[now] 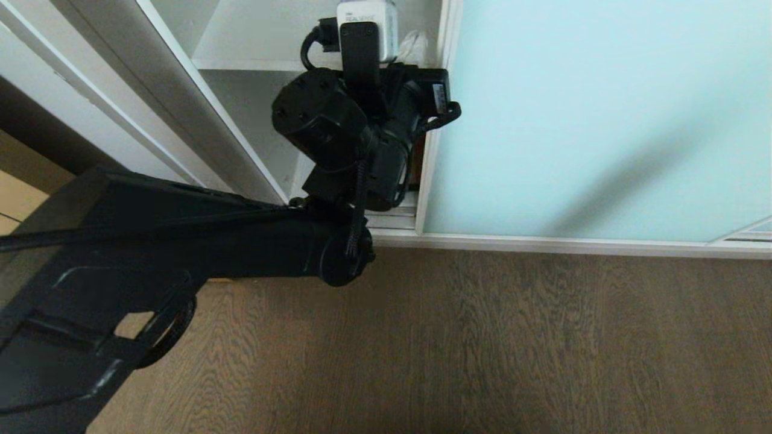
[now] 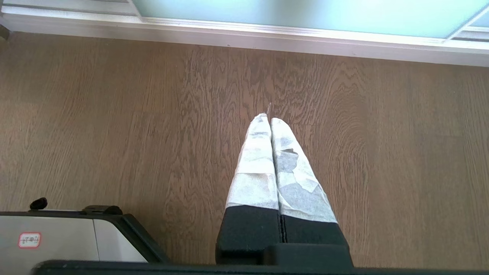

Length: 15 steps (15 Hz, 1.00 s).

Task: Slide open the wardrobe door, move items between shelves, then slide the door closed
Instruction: Open the door

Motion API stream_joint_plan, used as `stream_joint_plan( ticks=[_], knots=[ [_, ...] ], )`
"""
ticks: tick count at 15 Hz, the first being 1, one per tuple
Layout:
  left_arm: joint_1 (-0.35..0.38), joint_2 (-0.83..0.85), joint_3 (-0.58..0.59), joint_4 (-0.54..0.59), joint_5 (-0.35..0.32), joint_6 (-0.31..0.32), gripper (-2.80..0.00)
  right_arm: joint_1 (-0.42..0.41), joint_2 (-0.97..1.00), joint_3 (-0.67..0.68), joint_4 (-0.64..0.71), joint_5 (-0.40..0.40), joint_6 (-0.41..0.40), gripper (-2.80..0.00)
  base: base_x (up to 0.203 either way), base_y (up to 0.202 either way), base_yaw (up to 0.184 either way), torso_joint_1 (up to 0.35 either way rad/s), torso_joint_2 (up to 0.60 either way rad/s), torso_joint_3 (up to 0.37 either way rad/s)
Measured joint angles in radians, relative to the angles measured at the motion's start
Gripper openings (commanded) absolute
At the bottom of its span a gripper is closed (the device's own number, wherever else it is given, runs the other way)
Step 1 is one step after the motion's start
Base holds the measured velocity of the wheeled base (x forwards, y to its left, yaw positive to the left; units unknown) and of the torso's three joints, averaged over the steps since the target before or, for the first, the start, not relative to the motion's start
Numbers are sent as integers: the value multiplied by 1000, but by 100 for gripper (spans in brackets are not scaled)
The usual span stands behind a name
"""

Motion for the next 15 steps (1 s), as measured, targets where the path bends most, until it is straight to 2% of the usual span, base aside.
stream_joint_plan(
  ticks=[8, 12, 15],
  knots=[
    [-93, 96, -85, -5, 8, 10, -280, 0, 0, 0, 0, 0, 0, -280, 0, 0, 0, 0, 0, 0],
    [-94, 55, -95, -4, 41, 17, -280, 0, 0, 0, 0, 0, 0, -280, 0, 0, 0, 0, 0, 0],
    [-60, -64, -87, 62, 79, 21, -280, 0, 0, 0, 0, 0, 0, -280, 0, 0, 0, 0, 0, 0]
  ],
)
